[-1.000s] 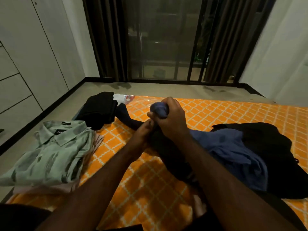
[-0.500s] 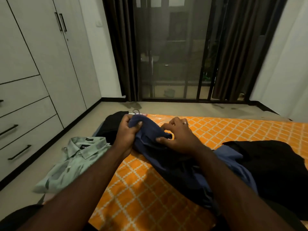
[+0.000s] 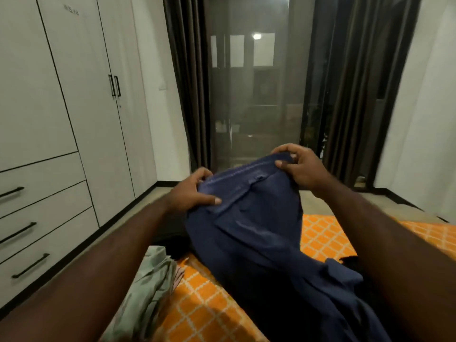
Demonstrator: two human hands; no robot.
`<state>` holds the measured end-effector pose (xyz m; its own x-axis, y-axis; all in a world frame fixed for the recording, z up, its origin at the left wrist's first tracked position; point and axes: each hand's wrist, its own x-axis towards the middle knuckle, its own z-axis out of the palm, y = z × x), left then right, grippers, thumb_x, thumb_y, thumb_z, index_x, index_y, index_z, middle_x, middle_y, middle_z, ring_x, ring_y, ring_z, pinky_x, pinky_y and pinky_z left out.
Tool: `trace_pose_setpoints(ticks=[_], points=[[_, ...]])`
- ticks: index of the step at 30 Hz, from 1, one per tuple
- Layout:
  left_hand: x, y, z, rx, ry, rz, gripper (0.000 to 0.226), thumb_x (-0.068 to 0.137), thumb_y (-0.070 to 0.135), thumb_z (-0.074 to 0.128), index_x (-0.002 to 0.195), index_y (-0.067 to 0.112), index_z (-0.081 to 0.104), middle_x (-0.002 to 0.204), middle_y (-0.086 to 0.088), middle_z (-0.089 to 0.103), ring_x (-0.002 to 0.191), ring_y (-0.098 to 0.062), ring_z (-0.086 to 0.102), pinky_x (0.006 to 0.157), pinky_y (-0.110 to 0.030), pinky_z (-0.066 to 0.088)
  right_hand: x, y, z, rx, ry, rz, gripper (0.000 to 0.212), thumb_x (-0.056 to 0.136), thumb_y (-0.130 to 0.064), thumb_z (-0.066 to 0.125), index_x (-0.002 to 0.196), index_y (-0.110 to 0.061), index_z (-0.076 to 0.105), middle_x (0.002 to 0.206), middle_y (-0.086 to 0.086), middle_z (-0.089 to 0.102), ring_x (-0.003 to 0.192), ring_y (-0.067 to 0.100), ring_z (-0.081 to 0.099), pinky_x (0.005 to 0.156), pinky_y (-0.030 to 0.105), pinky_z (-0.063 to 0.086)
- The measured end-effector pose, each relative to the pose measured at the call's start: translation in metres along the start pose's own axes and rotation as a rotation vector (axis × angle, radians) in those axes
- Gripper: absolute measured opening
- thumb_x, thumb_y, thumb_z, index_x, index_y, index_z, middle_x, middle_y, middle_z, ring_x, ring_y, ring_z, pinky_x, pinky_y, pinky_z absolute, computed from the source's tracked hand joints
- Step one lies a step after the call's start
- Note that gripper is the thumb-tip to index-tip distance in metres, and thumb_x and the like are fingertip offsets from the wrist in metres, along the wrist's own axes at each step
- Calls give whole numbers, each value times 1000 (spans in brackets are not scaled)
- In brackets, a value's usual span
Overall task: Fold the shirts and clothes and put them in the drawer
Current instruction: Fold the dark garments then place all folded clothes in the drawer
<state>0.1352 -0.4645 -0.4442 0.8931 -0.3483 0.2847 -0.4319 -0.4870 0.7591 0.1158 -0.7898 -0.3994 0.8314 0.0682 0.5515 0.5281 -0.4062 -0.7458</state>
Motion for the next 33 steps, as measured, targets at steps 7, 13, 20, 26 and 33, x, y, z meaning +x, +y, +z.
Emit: trace_pose_setpoints(ticks=[7,13,20,26,33], points=[[-40,-35,48,-39,-558,-245,68,69,29,93,129,29,63,126,10,70,117,-13,66,102,-39,52,-41,39,11,-29,184,91,28,98,1,60,97,-27,66,94,-1,71,87,15,68,79,34,56],[-94,-98,81,359,-409,-161,33,69,18,88,98,24,73,95,8,71,92,-7,63,85,-32,52,-128,103,35,98,268,276,38,100,5,50,92,-31,60,92,8,66,83,25,62,70,38,51],[-113,-99,111,729,258,319,16,76,19,80,83,30,72,96,3,61,97,-29,57,83,-41,41,-123,86,60,275,205,330,41,85,20,35,86,-16,54,81,5,58,69,15,55,63,30,46],[-112,-55,125,669,550,646,7,86,27,71,90,23,75,109,0,67,108,-26,56,90,-44,30,-114,68,71,842,-44,376,29,86,16,37,87,-8,52,74,8,57,66,21,52,62,27,51],[-106,-56,143,649,608,654,5,83,19,80,86,20,77,93,3,42,83,-21,47,76,-37,24,-113,107,78,833,-505,448,17,81,-17,76,91,-8,66,92,17,61,76,27,62,69,32,55]])
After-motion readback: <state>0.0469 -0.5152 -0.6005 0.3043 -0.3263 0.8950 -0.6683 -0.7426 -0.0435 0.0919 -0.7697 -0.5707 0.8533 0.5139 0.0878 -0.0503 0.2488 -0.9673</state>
